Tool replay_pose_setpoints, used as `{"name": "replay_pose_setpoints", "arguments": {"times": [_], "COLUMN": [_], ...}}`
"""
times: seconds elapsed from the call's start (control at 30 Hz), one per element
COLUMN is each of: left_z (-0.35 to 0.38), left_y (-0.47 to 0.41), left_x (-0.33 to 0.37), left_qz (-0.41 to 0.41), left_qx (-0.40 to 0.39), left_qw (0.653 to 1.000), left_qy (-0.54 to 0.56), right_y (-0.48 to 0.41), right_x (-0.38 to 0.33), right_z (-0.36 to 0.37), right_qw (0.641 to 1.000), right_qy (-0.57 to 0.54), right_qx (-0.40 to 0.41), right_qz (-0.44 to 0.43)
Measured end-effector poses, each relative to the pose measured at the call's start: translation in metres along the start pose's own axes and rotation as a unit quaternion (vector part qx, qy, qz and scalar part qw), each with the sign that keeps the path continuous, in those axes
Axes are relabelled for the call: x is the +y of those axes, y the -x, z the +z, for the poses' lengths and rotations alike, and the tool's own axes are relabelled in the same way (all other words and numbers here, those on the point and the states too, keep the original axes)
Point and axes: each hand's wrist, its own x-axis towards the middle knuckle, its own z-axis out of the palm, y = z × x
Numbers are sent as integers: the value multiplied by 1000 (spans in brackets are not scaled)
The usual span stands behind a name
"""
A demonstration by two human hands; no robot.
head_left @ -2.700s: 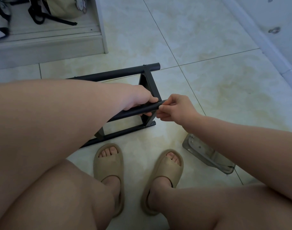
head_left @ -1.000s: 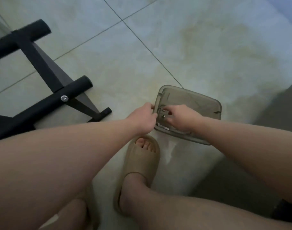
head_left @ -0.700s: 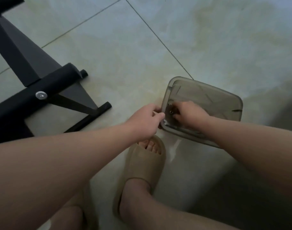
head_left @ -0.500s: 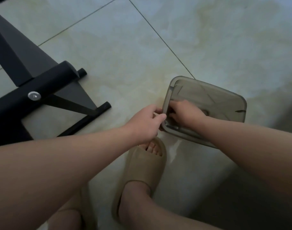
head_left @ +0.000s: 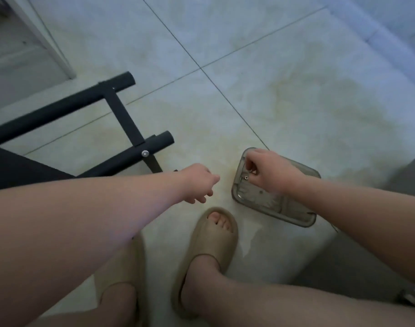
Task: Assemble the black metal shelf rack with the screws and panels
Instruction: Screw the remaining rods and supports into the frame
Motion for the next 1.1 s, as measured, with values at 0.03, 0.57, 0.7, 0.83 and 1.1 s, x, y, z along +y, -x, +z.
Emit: {"name": "replay_pose_setpoints", "arguments": {"times": [0.03,0.57,0.7,0.83,1.1], "left_z": [-7,-88,-100,-116,-148], "left_y": [14,207,215,207,176], "left_x": [4,-23,-37,-55,-104], "left_qz": [2,56,46,-7,1], "left_qx": [4,3,50,126,210], "left_qw": [1000,849,813,832,970], "left_qy": [20,526,578,540,-126], "right_y": [5,99,91,68,8], "right_x": [-13,-256,-283,-283,-237], "right_z": [-13,-107,-102,-98,-72], "right_qw": [1000,965,965,965,997], "right_qy": [1,-72,-45,-65,58], "right_qx": [15,167,182,190,18], "right_qz": [-7,-191,-184,-167,-41]}}
